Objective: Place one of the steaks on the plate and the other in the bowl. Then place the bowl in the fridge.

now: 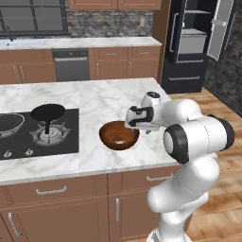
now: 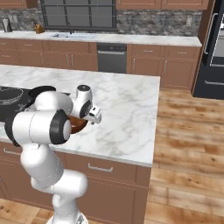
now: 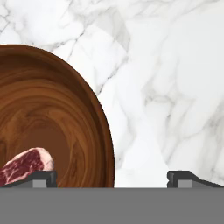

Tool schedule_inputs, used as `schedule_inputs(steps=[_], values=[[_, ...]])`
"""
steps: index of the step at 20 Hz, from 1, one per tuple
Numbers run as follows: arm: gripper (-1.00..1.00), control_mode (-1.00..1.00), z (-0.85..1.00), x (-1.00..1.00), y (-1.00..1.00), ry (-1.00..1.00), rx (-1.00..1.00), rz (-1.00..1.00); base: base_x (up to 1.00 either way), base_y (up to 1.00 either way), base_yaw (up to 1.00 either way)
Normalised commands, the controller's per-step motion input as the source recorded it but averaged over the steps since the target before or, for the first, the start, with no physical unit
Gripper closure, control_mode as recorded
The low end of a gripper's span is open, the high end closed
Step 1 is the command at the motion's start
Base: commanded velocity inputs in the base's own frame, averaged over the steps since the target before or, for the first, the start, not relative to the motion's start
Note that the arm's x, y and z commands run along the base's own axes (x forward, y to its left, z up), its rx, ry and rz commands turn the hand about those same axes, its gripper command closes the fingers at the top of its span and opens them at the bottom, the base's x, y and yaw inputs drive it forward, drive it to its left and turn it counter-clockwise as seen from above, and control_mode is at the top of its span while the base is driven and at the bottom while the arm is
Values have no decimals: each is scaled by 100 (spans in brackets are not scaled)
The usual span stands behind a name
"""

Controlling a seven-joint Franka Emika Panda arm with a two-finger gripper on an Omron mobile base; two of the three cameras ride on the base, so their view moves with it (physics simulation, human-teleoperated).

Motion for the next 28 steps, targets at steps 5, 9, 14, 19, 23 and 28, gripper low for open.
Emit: schedule_inputs(steps=[5,9,14,19,23,28], values=[[-100,-100,-25,10,10,0,0,0,0,0,0],[-100,-100,-30,16,15,0,0,0,0,0,0],[100,-100,-17,0,6,0,0,0,0,0,0],[100,-100,-1,0,4,0,0,0,0,0,0],[100,-100,7,-6,6,-7,3,-12,0,0,0],[100,-100,18,-56,-11,-5,15,-55,0,0,0]])
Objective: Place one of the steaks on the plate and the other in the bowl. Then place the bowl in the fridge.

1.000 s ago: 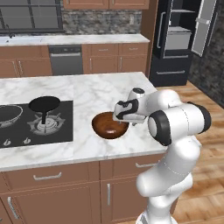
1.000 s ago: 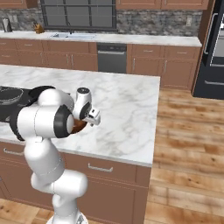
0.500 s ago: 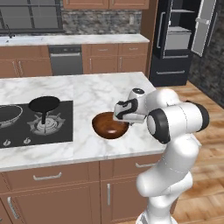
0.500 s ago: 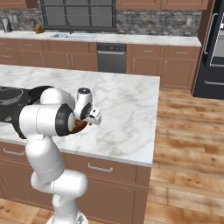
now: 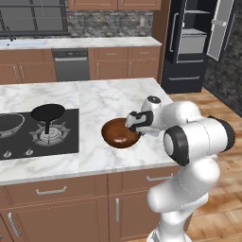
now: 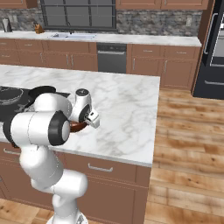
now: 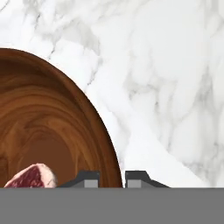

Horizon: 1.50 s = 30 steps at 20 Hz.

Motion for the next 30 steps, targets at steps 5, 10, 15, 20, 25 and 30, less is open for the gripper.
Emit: schedule_inputs(steps=[5,10,15,20,25,30], values=[[100,-100,72,-60,0,1,26,-60,0,0,0],[100,-100,99,-80,-15,9,17,-47,0,0,0],[100,-100,100,-97,-39,4,10,-34,0,0,0],[100,-100,71,-89,-1,5,2,-20,0,0,0],[100,-100,45,-47,-2,6,3,-6,0,0,0],[100,-100,0,-6,-18,0,2,0,0,0,0]])
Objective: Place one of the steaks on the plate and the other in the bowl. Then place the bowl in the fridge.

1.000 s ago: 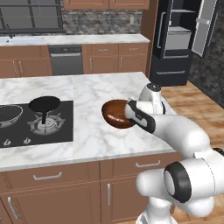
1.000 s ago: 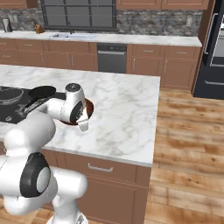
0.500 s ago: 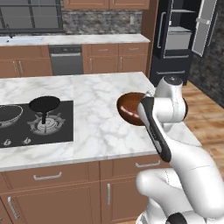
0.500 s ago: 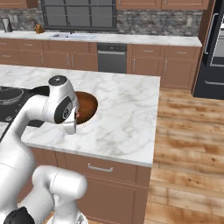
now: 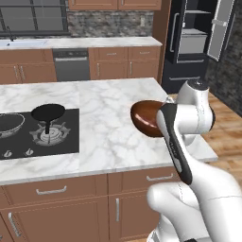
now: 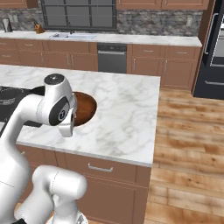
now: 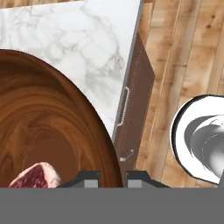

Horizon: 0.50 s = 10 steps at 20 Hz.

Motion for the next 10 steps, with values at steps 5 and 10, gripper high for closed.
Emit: schedule_inputs(steps=[5,10], values=[[100,-100,0,-12,-4,0,0,-3,0,0,0],[100,100,-2,-5,-6,0,0,-3,-16,-66,-6]])
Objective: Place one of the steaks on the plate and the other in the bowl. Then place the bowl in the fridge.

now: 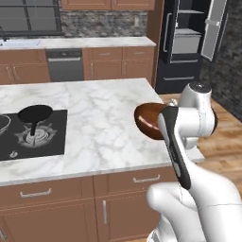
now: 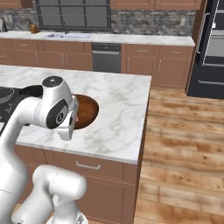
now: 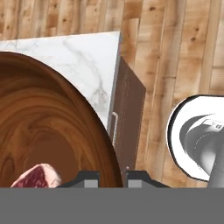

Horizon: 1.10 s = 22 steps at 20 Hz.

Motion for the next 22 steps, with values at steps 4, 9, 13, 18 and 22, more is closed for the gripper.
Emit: schedule_inputs(steps=[4,9,13,18,22], values=[[100,100,0,0,0,0,0,0,-9,-100,-4],[100,100,0,0,0,0,0,0,-22,-100,-7],[100,100,0,0,0,0,0,0,0,-100,-2],[100,100,0,0,0,0,0,0,2,-100,0],[100,100,0,0,0,0,0,0,33,-100,-1]])
